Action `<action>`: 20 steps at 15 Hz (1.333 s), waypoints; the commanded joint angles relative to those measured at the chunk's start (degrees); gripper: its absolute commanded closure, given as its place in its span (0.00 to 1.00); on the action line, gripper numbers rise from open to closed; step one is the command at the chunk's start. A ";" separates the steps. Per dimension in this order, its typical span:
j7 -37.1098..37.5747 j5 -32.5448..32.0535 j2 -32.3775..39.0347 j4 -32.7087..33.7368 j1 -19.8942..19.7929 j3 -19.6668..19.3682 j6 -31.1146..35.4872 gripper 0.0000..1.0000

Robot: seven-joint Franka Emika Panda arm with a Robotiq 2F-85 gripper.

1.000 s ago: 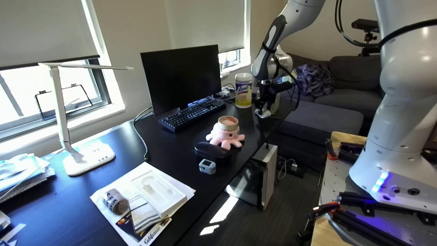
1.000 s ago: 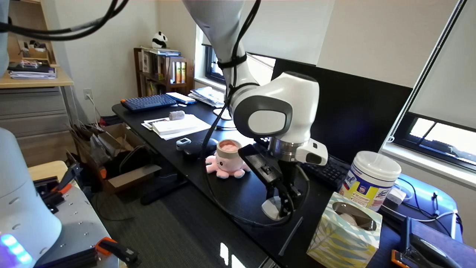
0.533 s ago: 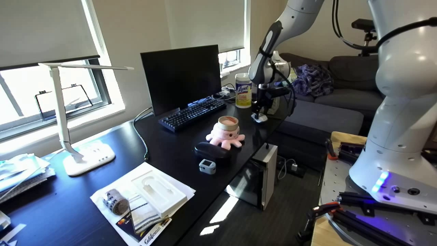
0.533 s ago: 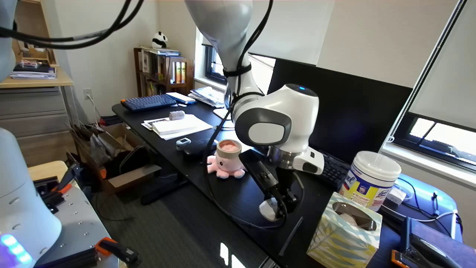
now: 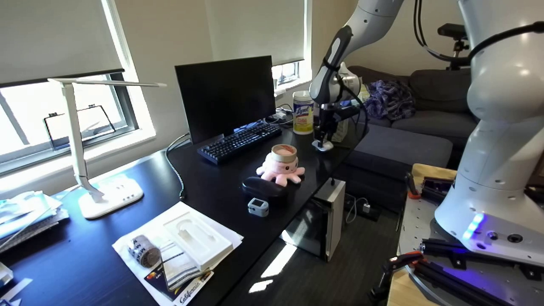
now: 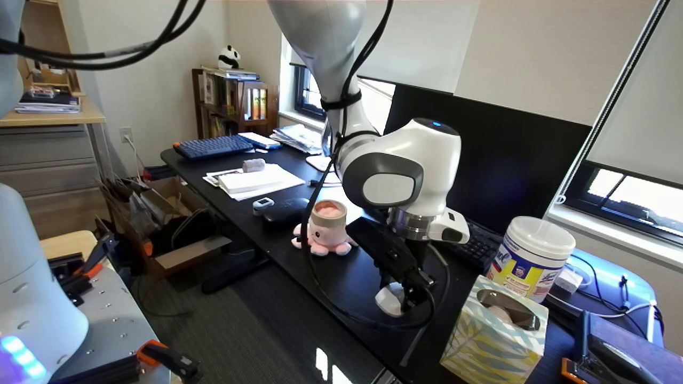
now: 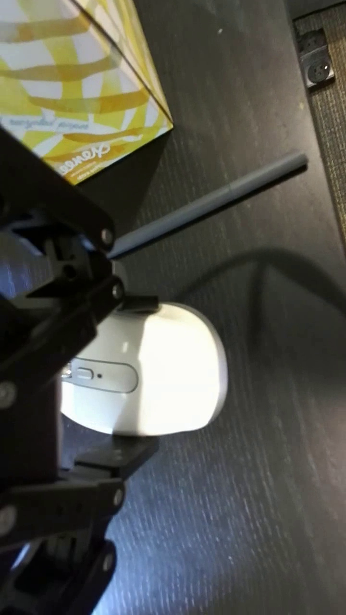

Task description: Move the mouse to the right

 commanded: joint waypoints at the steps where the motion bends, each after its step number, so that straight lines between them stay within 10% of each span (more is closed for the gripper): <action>1: -4.32 -2.42 -0.54 0.41 -0.79 1.07 -2.57 0.61; 7: -5.11 -2.23 -0.15 0.78 -1.35 1.09 -3.12 0.61; 9: -5.68 -1.57 -0.41 0.84 -2.07 1.59 -3.22 0.48; 10: -5.63 -1.68 -0.58 0.93 -2.09 1.52 -3.22 0.11; 12: -6.30 -1.56 -1.02 1.10 -2.61 1.87 -3.35 0.04; 20: -7.85 2.61 -14.79 -4.42 -2.07 4.95 -7.10 0.00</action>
